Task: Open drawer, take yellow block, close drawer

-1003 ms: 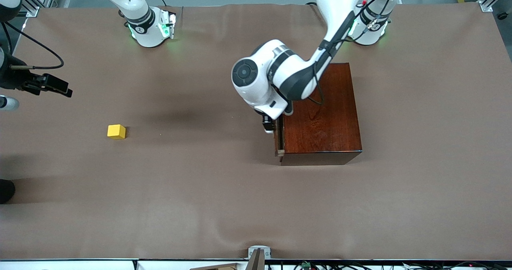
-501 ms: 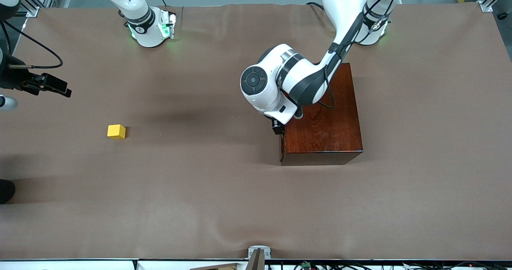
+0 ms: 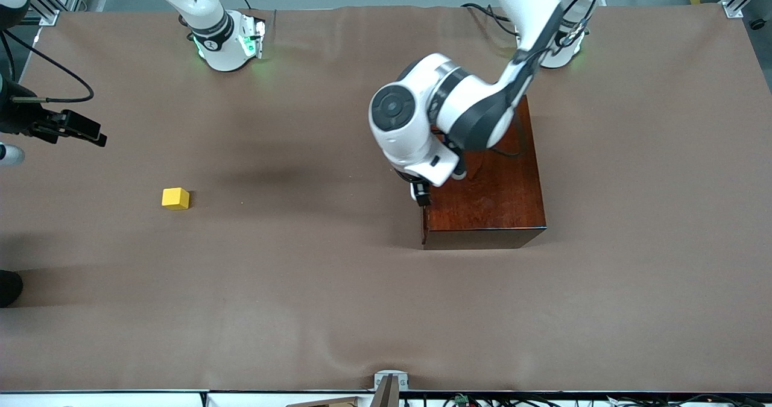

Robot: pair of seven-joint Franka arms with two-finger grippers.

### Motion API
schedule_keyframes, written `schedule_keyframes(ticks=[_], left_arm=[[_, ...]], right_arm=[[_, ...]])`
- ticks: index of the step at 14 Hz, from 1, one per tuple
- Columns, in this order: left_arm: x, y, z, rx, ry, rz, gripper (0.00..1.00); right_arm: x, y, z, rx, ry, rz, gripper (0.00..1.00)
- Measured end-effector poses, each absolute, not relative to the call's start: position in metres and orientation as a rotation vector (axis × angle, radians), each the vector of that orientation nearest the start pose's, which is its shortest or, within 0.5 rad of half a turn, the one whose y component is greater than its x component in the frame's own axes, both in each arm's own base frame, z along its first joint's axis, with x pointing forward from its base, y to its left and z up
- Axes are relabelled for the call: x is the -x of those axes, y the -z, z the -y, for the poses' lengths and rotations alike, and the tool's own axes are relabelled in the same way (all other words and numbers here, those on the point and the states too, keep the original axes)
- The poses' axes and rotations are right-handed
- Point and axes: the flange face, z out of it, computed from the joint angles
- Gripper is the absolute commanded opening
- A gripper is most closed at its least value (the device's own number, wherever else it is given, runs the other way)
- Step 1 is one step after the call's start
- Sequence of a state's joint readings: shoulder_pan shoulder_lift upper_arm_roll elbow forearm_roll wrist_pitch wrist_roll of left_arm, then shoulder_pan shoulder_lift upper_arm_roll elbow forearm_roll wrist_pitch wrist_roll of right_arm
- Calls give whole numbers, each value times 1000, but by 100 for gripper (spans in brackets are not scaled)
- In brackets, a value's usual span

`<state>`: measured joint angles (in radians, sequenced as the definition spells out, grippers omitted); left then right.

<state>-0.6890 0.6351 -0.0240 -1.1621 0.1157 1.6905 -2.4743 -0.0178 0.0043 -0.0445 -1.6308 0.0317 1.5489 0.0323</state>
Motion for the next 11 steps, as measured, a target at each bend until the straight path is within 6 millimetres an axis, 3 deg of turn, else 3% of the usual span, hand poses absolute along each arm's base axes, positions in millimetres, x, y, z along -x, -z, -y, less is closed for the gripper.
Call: schedule_keyframes(ticks=[3, 5, 8, 11], left_arm=[[-588, -482, 404, -1972, -162, -2471, 100], [-609, -513, 355, -1977, -150, -2436, 100], [-639, -538, 278, -2047, -150, -2356, 100], [-657, -553, 214, -2164, -159, -2244, 100]], right_arm=[[-550, -592, 31, 3103, -133, -145, 100], [-550, -592, 31, 3103, -132, -145, 100], [-550, -592, 31, 3103, -132, -144, 100], [-550, -592, 31, 3103, -132, -142, 100]])
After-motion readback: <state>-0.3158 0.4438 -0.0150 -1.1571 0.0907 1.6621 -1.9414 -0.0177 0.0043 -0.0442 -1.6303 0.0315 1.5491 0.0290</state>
